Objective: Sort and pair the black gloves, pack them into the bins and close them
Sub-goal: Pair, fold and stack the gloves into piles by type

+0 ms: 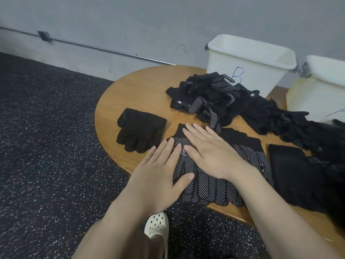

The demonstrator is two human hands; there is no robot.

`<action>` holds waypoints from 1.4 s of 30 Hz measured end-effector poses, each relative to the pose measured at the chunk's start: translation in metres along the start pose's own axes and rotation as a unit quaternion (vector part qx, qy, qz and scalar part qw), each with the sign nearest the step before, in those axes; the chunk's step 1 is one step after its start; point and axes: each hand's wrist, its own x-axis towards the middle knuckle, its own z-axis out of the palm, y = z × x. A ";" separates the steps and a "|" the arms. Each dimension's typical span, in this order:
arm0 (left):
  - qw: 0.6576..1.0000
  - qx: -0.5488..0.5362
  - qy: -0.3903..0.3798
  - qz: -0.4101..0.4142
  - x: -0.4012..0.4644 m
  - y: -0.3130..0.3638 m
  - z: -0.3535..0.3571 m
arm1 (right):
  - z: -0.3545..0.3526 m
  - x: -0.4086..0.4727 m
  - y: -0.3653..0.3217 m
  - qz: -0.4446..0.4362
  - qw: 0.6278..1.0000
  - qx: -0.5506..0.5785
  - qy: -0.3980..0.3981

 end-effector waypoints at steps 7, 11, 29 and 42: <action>0.995 -0.080 0.053 0.015 -0.006 -0.003 -0.008 | -0.007 -0.006 -0.002 -0.009 0.986 0.141 0.086; 0.995 -0.075 0.050 0.039 0.004 0.001 -0.002 | -0.029 0.003 0.010 0.025 0.942 0.123 0.312; 0.993 -0.106 0.052 0.022 0.016 0.011 0.004 | -0.103 0.038 0.047 0.220 0.930 0.127 0.267; 0.898 -0.365 0.247 0.022 0.000 0.044 -0.014 | -0.143 -0.058 -0.006 0.153 0.797 0.512 0.281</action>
